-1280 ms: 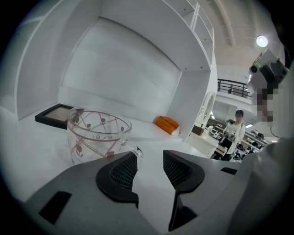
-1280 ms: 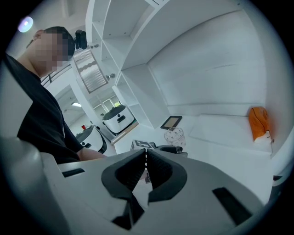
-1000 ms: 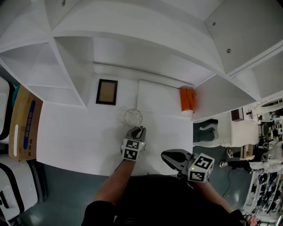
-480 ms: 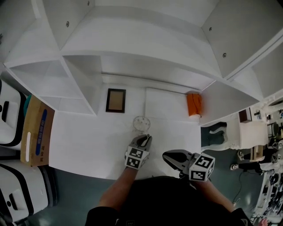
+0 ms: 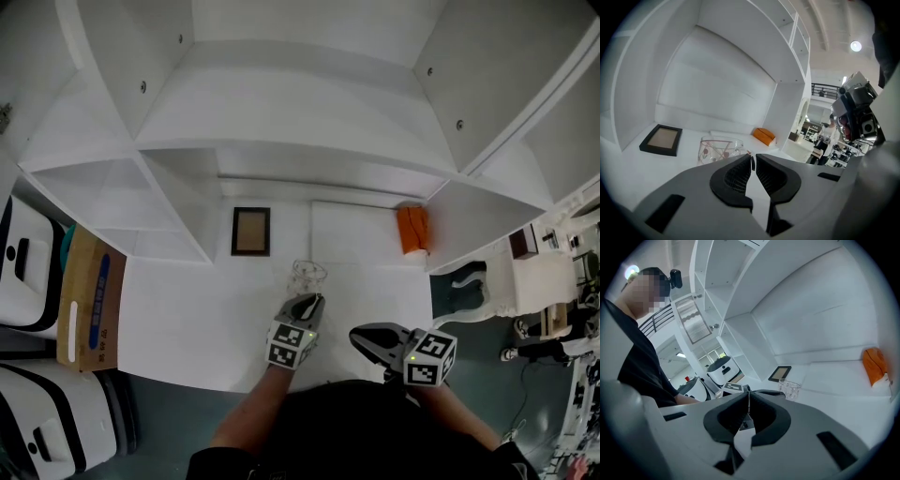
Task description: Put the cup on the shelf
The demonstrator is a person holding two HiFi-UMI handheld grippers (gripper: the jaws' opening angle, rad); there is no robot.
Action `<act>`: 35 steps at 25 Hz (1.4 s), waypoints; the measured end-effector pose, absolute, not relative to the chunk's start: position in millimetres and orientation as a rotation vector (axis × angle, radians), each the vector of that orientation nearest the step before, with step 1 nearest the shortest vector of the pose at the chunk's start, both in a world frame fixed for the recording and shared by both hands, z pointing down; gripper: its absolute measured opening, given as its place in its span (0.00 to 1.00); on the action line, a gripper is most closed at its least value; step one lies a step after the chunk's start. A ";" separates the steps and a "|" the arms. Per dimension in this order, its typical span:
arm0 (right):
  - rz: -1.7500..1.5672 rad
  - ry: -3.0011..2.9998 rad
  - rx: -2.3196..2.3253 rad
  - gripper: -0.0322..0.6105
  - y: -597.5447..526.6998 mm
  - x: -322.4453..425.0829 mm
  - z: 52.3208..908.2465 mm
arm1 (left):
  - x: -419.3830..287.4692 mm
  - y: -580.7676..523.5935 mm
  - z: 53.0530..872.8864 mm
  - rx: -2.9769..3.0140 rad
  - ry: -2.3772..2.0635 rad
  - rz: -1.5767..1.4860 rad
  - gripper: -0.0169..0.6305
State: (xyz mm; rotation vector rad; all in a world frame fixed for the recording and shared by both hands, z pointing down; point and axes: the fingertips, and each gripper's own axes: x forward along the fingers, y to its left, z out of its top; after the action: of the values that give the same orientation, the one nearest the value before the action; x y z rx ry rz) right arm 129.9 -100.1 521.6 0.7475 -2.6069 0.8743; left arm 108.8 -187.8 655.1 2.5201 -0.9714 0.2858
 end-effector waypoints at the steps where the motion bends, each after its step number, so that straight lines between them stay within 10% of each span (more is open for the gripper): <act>1: 0.876 -2.607 0.750 0.08 -99.8 129.1 521.6 | 107.1 -187.4 654.0 2.518 -0.974 0.280 0.09; 35: 0.893 -2.697 0.788 0.08 -86.1 120.7 515.9 | 72.6 -130.6 495.2 2.711 -0.942 0.046 0.09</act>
State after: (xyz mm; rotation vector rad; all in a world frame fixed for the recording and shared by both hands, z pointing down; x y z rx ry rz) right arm 120.7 -86.1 515.9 0.7879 -2.6971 0.8928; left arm 72.6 -130.6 495.2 2.7109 -0.9424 0.0459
